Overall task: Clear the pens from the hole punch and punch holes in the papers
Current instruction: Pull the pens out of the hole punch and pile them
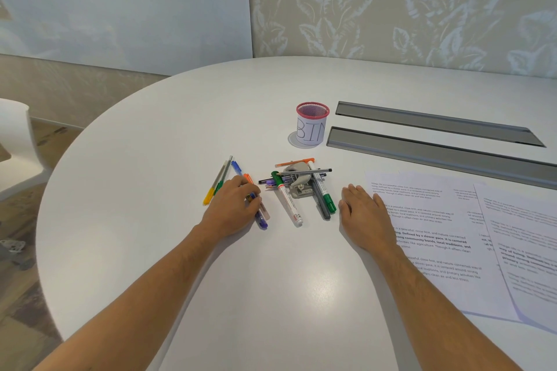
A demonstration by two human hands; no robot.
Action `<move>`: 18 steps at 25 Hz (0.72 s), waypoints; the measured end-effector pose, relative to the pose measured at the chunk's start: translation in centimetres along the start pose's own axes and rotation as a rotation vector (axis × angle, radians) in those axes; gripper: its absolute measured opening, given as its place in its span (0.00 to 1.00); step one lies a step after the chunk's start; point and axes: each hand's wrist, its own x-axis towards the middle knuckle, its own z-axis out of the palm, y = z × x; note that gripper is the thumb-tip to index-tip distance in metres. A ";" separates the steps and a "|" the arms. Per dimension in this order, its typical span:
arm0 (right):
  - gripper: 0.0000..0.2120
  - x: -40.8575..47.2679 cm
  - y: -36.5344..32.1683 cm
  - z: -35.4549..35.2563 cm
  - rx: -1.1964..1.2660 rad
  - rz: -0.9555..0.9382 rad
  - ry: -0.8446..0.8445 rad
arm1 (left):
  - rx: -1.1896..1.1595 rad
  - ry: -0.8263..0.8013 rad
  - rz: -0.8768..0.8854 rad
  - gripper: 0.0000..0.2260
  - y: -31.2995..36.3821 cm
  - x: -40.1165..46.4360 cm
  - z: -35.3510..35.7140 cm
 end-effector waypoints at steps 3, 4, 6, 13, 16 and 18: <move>0.23 0.0 -0.1 0.0 0.007 0.002 0.005 | 0.007 -0.029 -0.029 0.12 -0.5 0.3 -0.3; 0.23 0.0 -0.1 0.0 0.008 0.001 0.007 | 0.013 -0.033 -0.038 0.12 -0.6 0.4 -0.4; 0.23 0.0 -0.1 -0.1 0.010 0.001 0.012 | 0.026 -0.037 -0.037 0.12 -0.9 0.6 -0.4; 0.23 0.0 0.0 0.0 0.005 0.002 0.010 | 0.087 -0.066 -0.041 0.13 -0.8 1.5 -0.8; 0.23 0.0 -0.1 0.0 0.000 0.002 0.004 | 0.106 -0.057 -0.053 0.14 -0.9 1.9 -0.7; 0.23 0.0 -0.1 0.0 0.003 0.002 0.005 | 0.126 -0.038 -0.045 0.13 -1.0 2.1 -0.5</move>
